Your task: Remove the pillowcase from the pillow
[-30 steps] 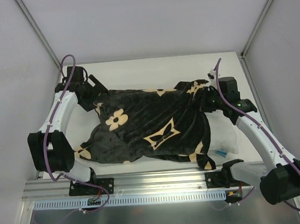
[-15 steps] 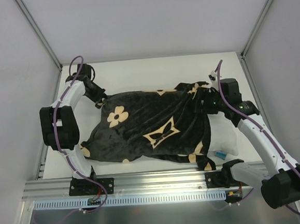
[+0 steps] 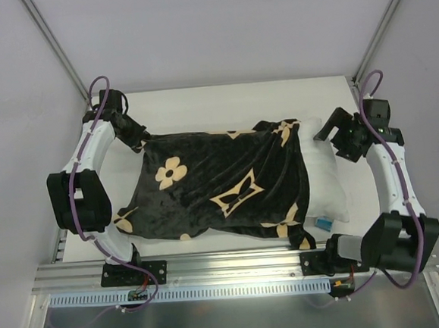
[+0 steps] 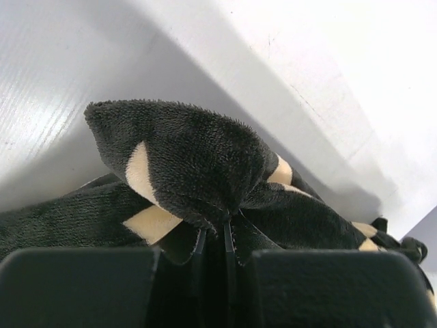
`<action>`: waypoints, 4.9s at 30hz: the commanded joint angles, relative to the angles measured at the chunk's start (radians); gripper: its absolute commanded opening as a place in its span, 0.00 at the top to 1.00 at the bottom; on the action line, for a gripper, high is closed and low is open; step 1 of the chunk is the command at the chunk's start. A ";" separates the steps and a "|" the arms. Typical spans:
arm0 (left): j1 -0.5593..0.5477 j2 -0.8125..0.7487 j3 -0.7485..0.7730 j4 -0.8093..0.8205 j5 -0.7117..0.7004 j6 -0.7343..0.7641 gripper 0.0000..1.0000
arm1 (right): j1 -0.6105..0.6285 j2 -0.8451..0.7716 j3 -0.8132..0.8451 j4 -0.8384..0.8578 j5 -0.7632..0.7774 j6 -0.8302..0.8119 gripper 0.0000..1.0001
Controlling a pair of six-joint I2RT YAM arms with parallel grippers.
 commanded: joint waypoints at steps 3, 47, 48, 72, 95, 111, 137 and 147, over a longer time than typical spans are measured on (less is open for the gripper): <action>0.008 -0.032 0.007 0.005 0.046 0.034 1.00 | -0.006 0.154 0.127 0.090 -0.113 0.082 0.03; 0.380 -0.236 0.021 0.009 0.257 -0.064 1.00 | -0.286 -0.232 0.026 0.260 -0.254 0.253 0.99; 0.413 -0.256 0.014 0.009 0.282 -0.072 1.00 | -0.308 -0.254 0.027 0.241 -0.246 0.257 0.99; 0.296 -0.004 0.333 -0.071 0.278 0.202 0.29 | -0.096 -0.102 0.200 -0.029 0.088 0.070 0.11; -0.214 -0.500 -0.646 -0.005 0.119 0.249 0.02 | 0.090 -0.237 -0.287 -0.027 -0.070 0.013 0.26; -0.122 -0.507 -0.612 0.062 0.104 0.212 1.00 | 0.109 -0.222 -0.126 -0.062 0.071 0.050 0.99; 0.689 -0.759 -0.436 -0.120 0.124 0.032 1.00 | -0.246 -0.346 0.031 -0.100 -0.104 0.204 0.99; 0.673 -0.750 -0.574 -0.021 0.200 0.139 0.98 | -0.209 -0.357 -0.115 -0.051 -0.094 0.169 0.88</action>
